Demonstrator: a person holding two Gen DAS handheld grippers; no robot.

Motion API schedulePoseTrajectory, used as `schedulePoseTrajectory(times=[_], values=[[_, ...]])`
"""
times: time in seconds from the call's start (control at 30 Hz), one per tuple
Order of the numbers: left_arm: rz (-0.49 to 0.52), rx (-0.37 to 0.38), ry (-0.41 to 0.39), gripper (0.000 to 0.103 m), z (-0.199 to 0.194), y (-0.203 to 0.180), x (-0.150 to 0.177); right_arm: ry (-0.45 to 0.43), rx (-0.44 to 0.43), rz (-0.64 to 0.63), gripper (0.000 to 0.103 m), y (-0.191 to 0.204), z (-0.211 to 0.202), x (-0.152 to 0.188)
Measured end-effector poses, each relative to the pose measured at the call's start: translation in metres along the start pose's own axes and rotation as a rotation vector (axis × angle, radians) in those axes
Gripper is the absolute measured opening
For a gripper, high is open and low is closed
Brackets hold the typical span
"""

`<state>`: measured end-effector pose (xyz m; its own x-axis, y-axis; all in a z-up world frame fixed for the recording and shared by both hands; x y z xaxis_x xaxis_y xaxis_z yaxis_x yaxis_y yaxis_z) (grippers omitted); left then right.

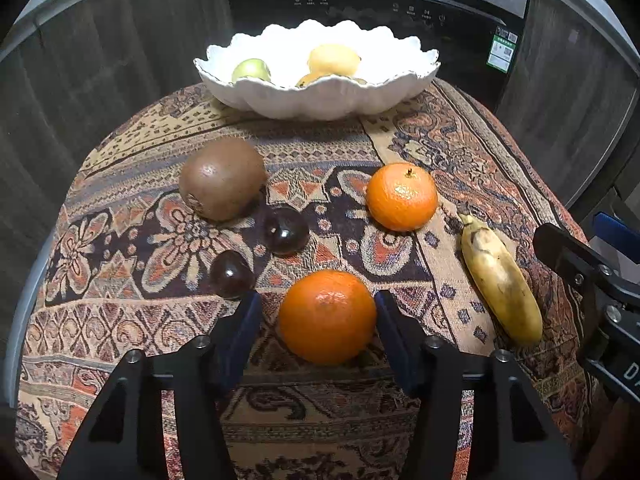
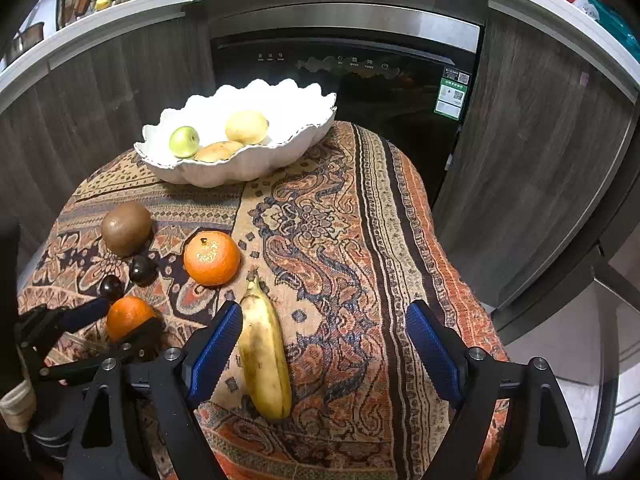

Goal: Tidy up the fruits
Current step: 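Grasp the large tangerine with the left tool while the right tool grasps the banana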

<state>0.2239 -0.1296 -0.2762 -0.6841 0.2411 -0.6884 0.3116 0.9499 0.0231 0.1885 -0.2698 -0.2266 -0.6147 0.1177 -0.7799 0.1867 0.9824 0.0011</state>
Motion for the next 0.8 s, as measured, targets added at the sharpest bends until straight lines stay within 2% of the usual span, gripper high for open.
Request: schedulePoseTrajectory(times=[0.1, 0.33, 0.5, 0.63, 0.8], values=[[-0.004, 0.016, 0.010, 0.046, 0.004, -0.002, 0.002, 0.001, -0.006, -0.002, 0.085, 0.001, 0.001, 0.001], [-0.001, 0.009, 0.010, 0.045, -0.002, 0.000, 0.004, 0.003, -0.026, -0.010, 0.084, 0.008, 0.001, 0.003], [-0.007, -0.028, -0.003, 0.045, -0.011, 0.015, 0.005, 0.025, -0.049, -0.035, 0.084, 0.017, 0.007, 0.008], [-0.013, -0.055, -0.018, 0.045, -0.013, 0.023, 0.006, 0.036, -0.053, -0.057, 0.076, 0.023, 0.012, 0.011], [-0.014, -0.051, -0.016, 0.045, -0.013, 0.024, 0.010, 0.075, -0.067, -0.070, 0.065, 0.028, 0.020, 0.020]])
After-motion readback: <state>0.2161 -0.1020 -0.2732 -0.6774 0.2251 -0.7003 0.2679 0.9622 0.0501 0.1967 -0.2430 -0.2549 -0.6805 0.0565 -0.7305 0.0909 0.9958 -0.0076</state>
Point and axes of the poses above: each gripper's, at about its wrist camera, not at the fingertips, and z roughly the way its jaws point, y to its left, x to its underside, the point moved 4 cm from there along z, roughly the way its jaws point, and after that the axes turned 11 degrees about -y, right-handed, at the moved point
